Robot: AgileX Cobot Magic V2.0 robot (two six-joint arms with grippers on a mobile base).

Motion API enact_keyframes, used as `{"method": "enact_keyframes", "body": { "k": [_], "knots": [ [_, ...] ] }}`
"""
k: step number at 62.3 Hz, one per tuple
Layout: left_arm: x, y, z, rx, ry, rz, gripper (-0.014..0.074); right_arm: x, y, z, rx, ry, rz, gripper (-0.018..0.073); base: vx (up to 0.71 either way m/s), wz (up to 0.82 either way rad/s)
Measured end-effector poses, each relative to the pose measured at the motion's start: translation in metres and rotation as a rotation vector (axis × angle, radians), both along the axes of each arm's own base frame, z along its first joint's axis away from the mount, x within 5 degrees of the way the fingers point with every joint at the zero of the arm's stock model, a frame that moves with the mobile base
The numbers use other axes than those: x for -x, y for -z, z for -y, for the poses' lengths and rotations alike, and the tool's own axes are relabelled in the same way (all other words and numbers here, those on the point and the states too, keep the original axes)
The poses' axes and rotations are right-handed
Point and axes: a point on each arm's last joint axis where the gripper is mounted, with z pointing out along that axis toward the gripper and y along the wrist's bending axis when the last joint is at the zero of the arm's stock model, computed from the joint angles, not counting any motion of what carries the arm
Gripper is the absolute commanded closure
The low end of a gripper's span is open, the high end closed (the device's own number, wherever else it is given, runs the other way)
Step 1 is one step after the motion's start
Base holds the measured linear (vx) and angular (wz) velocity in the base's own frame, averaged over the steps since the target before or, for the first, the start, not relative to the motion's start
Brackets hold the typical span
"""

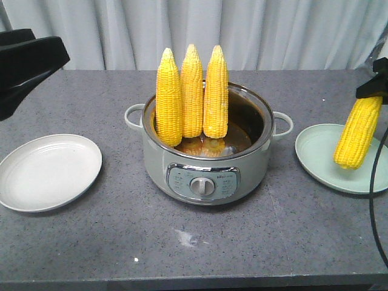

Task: Distribute corn equally
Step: 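Lift the corn cob out and lay it on the pale green plate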

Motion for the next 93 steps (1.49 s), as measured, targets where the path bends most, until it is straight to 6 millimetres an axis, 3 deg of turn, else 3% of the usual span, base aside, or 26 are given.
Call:
{"method": "enact_keyframes", "body": {
  "k": [9,20,43,60,70,80,93],
  "knots": [
    [0.0,0.0,0.0,0.0,0.0,0.0,0.002,-0.015,0.017,0.006,-0.022,-0.004,-0.044,0.053,0.0,0.0],
    [0.0,0.0,0.0,0.0,0.0,0.0,0.002,-0.02,0.033,0.011,-0.013,0.006,-0.091,0.0449,0.0,0.0],
    [0.0,0.0,0.0,0.0,0.0,0.0,0.002,-0.02,0.036,0.012,0.004,0.005,-0.107,0.0071,0.0,0.0],
    [0.0,0.0,0.0,0.0,0.001,0.0,0.002,-0.019,0.035,0.012,-0.016,0.035,-0.122,0.0102,0.0,0.0],
    [0.0,0.0,0.0,0.0,0.001,0.0,0.002,-0.013,0.006,0.005,-0.025,0.017,-0.032,0.0279,0.0,0.0],
    [-0.001,0.0,-0.001,0.0,-0.02,-0.002,0.0034,0.007,-0.052,-0.01,-0.013,-0.046,0.152,0.0566,0.0,0.0],
    [-0.026,-0.008,-0.006,0.033,-0.083,-0.042,0.0101,0.05,-0.128,-0.035,0.006,-0.098,0.368,0.0568,0.0,0.0]
  ]
}}
